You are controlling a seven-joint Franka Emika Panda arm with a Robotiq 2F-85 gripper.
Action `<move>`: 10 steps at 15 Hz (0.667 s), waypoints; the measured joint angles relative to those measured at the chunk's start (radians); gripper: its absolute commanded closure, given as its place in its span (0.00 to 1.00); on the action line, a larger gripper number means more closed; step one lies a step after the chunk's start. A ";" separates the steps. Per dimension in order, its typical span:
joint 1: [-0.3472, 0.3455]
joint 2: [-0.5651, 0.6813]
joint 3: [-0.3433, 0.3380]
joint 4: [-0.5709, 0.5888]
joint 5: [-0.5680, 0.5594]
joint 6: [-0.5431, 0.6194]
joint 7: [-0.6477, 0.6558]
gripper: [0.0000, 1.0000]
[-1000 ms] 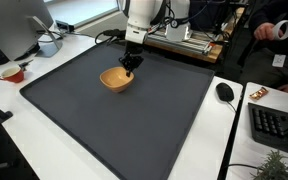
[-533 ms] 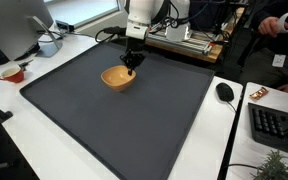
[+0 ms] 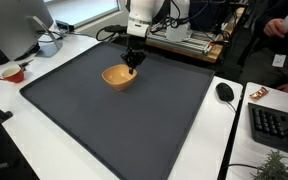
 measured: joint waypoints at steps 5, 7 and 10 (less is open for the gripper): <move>0.000 0.000 0.000 0.000 0.000 0.000 0.000 0.95; 0.000 0.000 0.000 0.000 0.000 0.000 0.000 0.95; 0.000 0.000 0.000 0.000 0.000 0.000 0.000 0.99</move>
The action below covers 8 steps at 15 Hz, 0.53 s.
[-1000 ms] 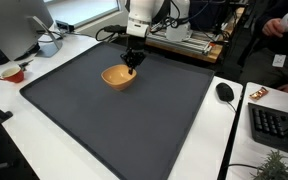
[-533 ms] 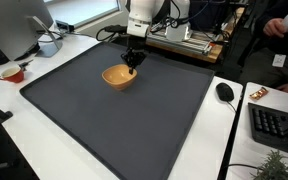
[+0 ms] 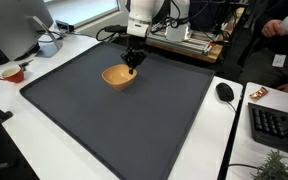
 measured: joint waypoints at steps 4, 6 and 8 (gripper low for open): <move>0.000 0.009 0.000 0.002 0.000 0.000 0.001 0.99; 0.000 0.029 -0.001 0.009 0.000 0.000 0.003 0.99; 0.000 0.058 -0.001 0.020 0.000 -0.001 0.004 0.99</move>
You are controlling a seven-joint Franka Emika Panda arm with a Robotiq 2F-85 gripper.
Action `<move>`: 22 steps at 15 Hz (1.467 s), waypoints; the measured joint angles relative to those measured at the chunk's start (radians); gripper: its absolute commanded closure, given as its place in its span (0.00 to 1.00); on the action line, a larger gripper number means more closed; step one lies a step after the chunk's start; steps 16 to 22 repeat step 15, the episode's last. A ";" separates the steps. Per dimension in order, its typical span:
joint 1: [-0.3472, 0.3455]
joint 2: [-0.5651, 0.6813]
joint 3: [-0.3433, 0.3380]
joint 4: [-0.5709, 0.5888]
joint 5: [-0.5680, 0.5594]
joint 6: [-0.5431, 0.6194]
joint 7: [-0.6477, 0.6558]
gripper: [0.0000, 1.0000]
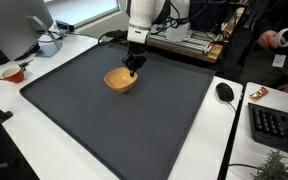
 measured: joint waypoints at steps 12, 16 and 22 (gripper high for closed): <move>0.025 -0.060 -0.016 -0.012 -0.005 0.001 0.040 0.08; 0.018 -0.186 -0.006 -0.105 -0.010 0.025 0.029 0.13; 0.018 -0.186 -0.006 -0.105 -0.010 0.025 0.029 0.13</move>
